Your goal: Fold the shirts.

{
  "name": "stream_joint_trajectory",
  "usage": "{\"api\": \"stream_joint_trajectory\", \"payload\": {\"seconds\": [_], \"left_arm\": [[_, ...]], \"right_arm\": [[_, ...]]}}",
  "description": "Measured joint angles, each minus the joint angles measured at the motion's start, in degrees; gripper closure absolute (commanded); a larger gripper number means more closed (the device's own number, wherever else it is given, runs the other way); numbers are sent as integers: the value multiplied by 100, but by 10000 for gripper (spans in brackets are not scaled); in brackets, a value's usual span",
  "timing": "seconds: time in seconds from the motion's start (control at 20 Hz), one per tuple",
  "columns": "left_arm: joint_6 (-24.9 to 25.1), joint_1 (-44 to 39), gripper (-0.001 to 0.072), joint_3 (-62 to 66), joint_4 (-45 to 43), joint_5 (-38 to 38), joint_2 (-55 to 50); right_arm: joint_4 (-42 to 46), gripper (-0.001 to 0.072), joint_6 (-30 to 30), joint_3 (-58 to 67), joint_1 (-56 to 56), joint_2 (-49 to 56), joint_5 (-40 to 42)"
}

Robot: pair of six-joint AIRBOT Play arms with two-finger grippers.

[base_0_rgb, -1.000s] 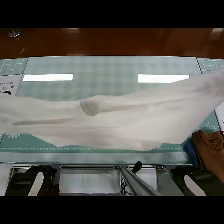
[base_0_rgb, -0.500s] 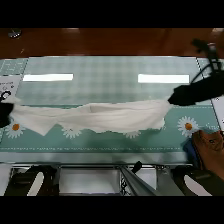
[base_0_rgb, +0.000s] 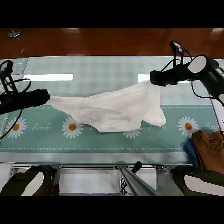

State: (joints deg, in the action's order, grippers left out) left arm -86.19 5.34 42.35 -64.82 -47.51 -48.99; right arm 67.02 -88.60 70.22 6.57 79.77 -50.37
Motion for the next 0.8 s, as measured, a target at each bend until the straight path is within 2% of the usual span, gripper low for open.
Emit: {"api": "stream_joint_trajectory", "payload": {"seconds": [0.15, 0.3, 0.4, 0.45, 0.55, 0.6, 0.65, 0.75, 0.8], "left_arm": [[-2, -44, 685, -46, 721, 595, -660], [50, -273, 685, -66, 1088, 710, -1370], [98, -437, 685, -70, 1193, 538, -1770], [114, -494, 685, -70, 1233, 481, -1908], [136, -516, 683, -31, 1285, 214, -2063], [155, -461, 629, 35, 1298, 94, -2103], [181, -380, 487, 120, 1303, -85, -2131], [297, -118, 29, 385, 1320, -529, -2157], [334, 57, 17, 542, 1322, -769, -2168]], "right_arm": [[-15, 690, -83, -4, 0, 219, 570], [35, 679, -101, -11, 0, 546, 544], [48, 495, -107, -11, 0, 688, 442], [52, 449, -114, -11, -4, 708, 398], [96, 425, -76, 26, -57, 658, 236], [192, 310, -22, 76, -120, 584, 133], [319, 273, 46, 136, -208, 483, -35], [584, 273, 195, 236, -428, 227, -426], [772, 272, 302, 271, -581, 68, -667]]}}
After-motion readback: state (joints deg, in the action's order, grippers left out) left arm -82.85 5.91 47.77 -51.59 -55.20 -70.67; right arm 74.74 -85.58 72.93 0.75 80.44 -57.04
